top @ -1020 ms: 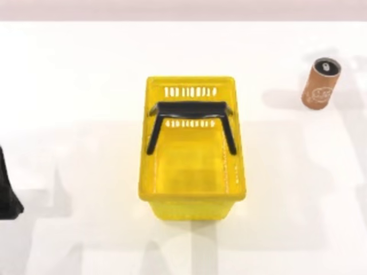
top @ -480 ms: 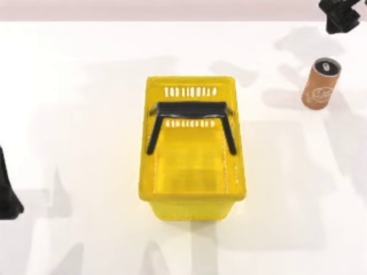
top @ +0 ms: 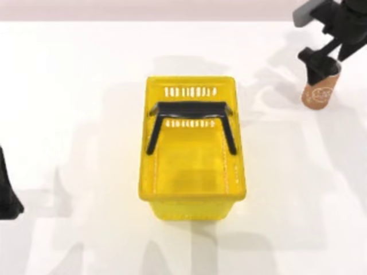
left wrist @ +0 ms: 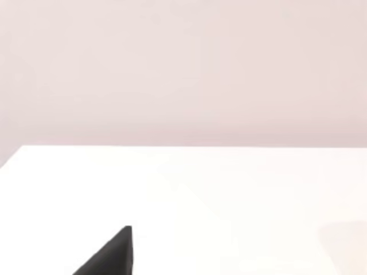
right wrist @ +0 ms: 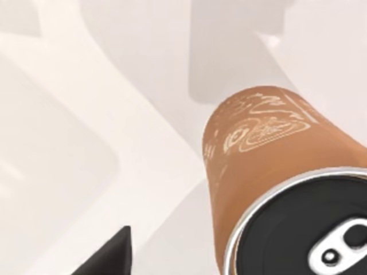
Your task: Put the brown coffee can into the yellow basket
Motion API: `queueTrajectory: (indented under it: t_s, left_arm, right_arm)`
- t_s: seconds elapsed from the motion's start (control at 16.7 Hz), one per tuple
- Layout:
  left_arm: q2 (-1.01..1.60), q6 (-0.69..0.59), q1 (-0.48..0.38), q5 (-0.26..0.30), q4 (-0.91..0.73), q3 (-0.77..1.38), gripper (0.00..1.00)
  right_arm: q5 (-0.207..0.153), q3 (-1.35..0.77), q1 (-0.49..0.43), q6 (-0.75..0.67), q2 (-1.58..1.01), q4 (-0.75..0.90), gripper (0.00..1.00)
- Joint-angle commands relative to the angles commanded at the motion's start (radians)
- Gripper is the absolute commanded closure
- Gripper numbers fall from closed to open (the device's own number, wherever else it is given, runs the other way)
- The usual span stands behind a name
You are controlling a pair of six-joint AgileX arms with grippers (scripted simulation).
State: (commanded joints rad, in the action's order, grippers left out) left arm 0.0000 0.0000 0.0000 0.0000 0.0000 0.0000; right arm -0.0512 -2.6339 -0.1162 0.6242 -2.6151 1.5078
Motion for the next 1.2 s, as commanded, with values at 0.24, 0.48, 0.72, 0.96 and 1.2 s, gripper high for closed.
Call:
queueTrajectory:
  t_s: [0.24, 0.48, 0.72, 0.96, 1.2]
  left_arm:
    - [0.0, 0.0, 0.0, 0.0, 0.0, 0.0, 0.0]
    - [0.0, 0.0, 0.0, 0.0, 0.0, 0.0, 0.0]
    - [0.0, 0.0, 0.0, 0.0, 0.0, 0.0, 0.0]
    - [0.0, 0.0, 0.0, 0.0, 0.0, 0.0, 0.0]
    - [0.0, 0.0, 0.0, 0.0, 0.0, 0.0, 0.0]
  right_arm:
    - [0.001, 0.005, 0.005, -0.001, -0.004, -0.005, 0.0]
    - [0.0, 0.104, -0.002, -0.001, 0.014, -0.091, 0.0]
    - [0.0, 0.232, -0.006, -0.006, 0.029, -0.203, 0.0]
    - [0.0, 0.258, -0.007, -0.007, 0.031, -0.227, 0.0]
    - [0.0, 0.258, -0.007, -0.007, 0.031, -0.227, 0.23]
